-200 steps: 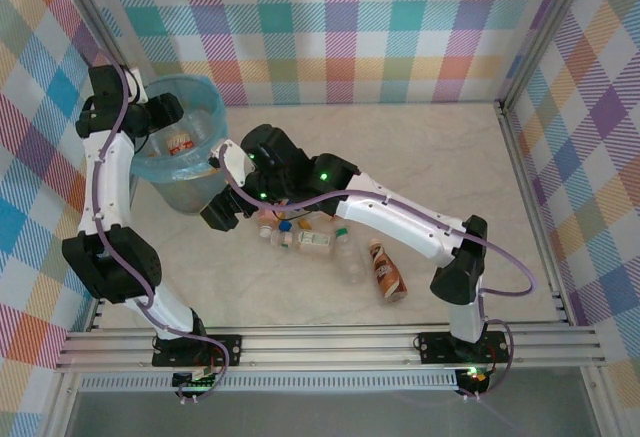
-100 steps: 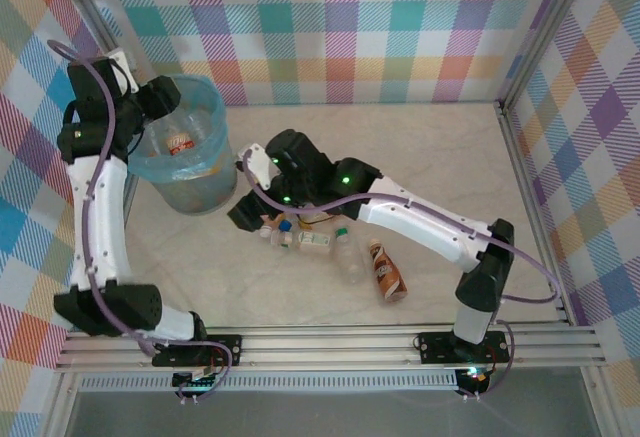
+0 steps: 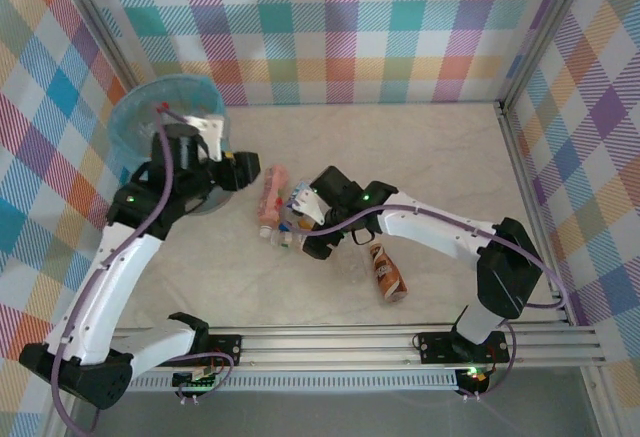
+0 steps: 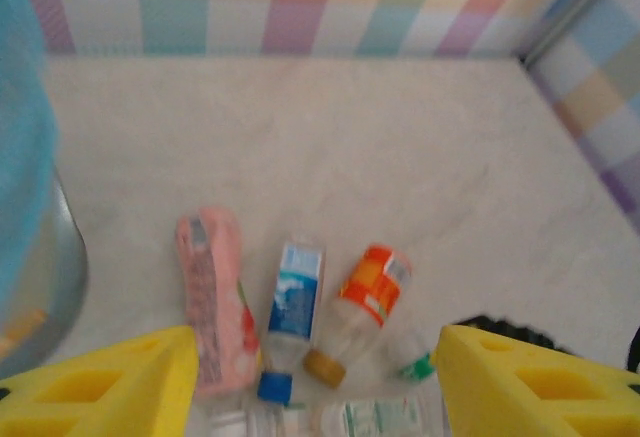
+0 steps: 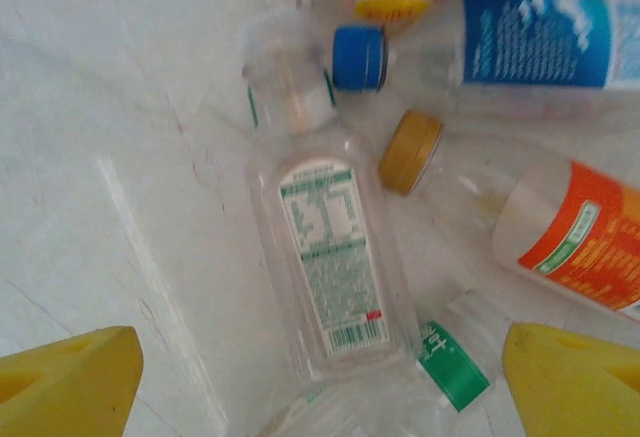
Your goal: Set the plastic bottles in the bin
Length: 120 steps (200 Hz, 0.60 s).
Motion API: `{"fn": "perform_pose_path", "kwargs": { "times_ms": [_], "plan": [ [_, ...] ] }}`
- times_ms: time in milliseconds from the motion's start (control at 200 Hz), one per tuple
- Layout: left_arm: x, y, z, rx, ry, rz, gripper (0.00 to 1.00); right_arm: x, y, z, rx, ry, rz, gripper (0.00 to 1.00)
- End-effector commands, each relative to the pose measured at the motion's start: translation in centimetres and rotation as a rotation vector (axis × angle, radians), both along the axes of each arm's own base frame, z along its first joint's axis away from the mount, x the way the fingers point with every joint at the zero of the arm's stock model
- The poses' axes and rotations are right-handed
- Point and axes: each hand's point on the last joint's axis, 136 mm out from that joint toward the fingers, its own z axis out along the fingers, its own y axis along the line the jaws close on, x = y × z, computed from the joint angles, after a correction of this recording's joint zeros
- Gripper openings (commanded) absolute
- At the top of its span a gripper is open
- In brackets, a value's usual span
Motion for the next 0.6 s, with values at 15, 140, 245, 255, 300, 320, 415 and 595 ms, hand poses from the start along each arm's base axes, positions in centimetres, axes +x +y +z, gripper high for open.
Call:
{"fn": "perform_pose_path", "kwargs": {
  "times_ms": [15, 140, 245, 255, 300, 320, 415, 595],
  "plan": [
    [-2.3, -0.8, -1.2, -0.007, 0.009, -0.045, 0.65, 0.6, -0.1, -1.9, -0.072, -0.04, 0.065, 0.93],
    [-3.6, -0.4, -3.0, -0.026, 0.042, -0.032, 0.65, 1.3, 0.2, -3.8, -0.124, -0.029, 0.059, 0.93],
    [-4.5, 0.5, -4.1, -0.027, 0.056, -0.002, 0.65, 2.0, 0.5, -5.0, -0.156, -0.026, 0.046, 0.9],
    [-4.5, 0.5, -4.2, -0.026, 0.057, 0.0, 0.65, 2.0, 0.5, -5.0, -0.156, -0.025, 0.047, 0.9],
    [-4.8, 0.9, -4.6, -0.022, 0.059, 0.013, 0.65, 2.1, 0.6, -5.4, -0.168, -0.015, 0.048, 0.89],
    [-5.0, 1.1, -4.7, -0.02, 0.06, 0.018, 0.65, 2.2, 0.7, -5.6, -0.171, -0.013, 0.048, 0.89],
    [-5.5, 1.4, -5.0, -0.015, 0.061, 0.025, 0.65, 2.2, 1.2, -6.2, -0.172, -0.001, 0.057, 0.88],
    [-5.8, 1.7, -6.0, -0.023, 0.069, 0.042, 0.65, 2.3, 1.4, -7.4, -0.205, -0.005, 0.073, 0.85]
  ]
}}
